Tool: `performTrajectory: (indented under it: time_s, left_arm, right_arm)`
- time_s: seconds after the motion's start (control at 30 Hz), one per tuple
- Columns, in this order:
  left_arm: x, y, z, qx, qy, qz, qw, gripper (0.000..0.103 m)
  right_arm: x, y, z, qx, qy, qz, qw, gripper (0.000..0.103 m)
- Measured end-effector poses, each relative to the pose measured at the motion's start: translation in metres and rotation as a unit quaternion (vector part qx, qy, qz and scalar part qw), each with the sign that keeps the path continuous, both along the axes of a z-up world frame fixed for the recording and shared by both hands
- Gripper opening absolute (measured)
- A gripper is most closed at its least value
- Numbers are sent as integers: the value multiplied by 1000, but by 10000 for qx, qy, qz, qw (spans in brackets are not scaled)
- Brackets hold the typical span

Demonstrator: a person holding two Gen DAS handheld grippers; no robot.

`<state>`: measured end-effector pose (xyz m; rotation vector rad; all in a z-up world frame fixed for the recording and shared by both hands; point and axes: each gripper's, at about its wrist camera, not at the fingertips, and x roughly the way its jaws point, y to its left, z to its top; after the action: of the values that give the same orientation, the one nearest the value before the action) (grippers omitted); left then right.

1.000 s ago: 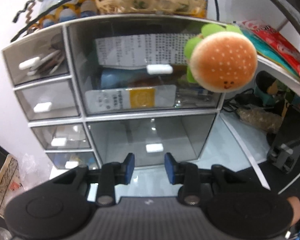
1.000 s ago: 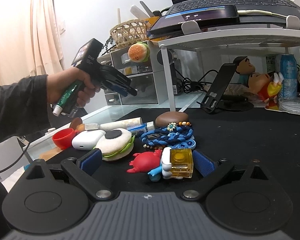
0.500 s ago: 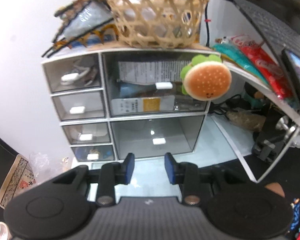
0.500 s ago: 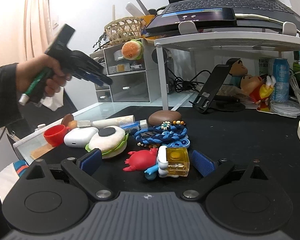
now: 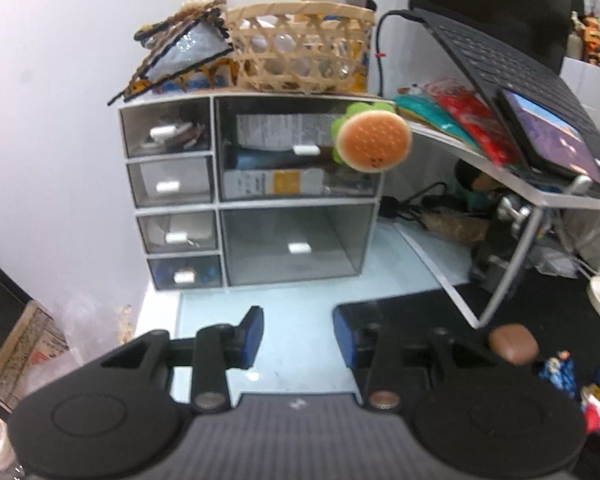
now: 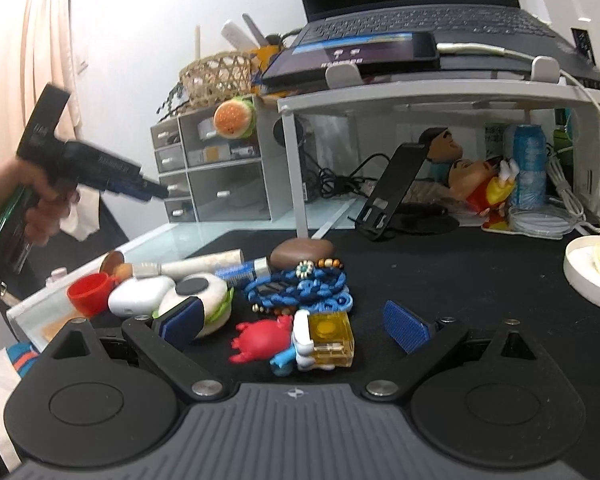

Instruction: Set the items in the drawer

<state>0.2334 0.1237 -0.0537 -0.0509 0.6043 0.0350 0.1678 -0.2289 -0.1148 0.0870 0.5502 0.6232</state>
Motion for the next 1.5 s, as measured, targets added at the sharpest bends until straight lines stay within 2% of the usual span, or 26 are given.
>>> performTrajectory:
  time_s: [0.13, 0.27, 0.4, 0.47, 0.63, 0.73, 0.8, 1.0, 1.13, 1.27, 1.4, 1.5]
  left_arm:
    - [-20, -9, -7, 111, -156, -93, 9998, 50]
    - [-40, -8, -10, -200, -312, -121, 9992, 51]
    - [-57, -12, -17, 4, -380, -262, 9989, 54]
    - [-62, -12, -19, -20, -366, -383, 9986, 55]
    - [-82, -12, -23, -27, -501, -625, 9968, 65]
    - [-94, -11, -23, -223, -535, -856, 9946, 68]
    - [-103, -12, -22, -236, -599, -938, 9935, 74]
    - [-118, -12, -32, -288, -534, -1014, 9930, 76]
    - [-129, -11, -35, -312, -575, -1028, 9925, 83]
    - [-136, -15, -37, -280, -600, -996, 9928, 86]
    - [-138, -17, -41, -416, -527, -1012, 9926, 87]
    - [-139, -21, -42, -330, -475, -1031, 9930, 88]
  right_arm:
    - [-2, -3, 4, -148, -78, -171, 9997, 99]
    - [-3, -8, 11, -153, -143, -396, 9990, 99]
    - [-5, -8, 18, -187, -202, -446, 9986, 99]
    - [-5, -5, 19, -311, -206, -450, 9983, 99]
    - [-8, 6, 26, -749, -307, -444, 9957, 99]
    - [-11, 11, 30, -776, -342, -425, 9955, 99]
    - [-14, 16, 31, -807, -342, -369, 9955, 99]
    - [-21, 26, 31, -832, -320, -263, 9957, 99]
    - [-25, 29, 32, -785, -331, -228, 9961, 99]
    - [-29, 32, 33, -799, -352, -191, 9960, 99]
    - [-29, 32, 35, -774, -345, -192, 9962, 99]
    - [-32, 32, 37, -735, -358, -170, 9965, 99]
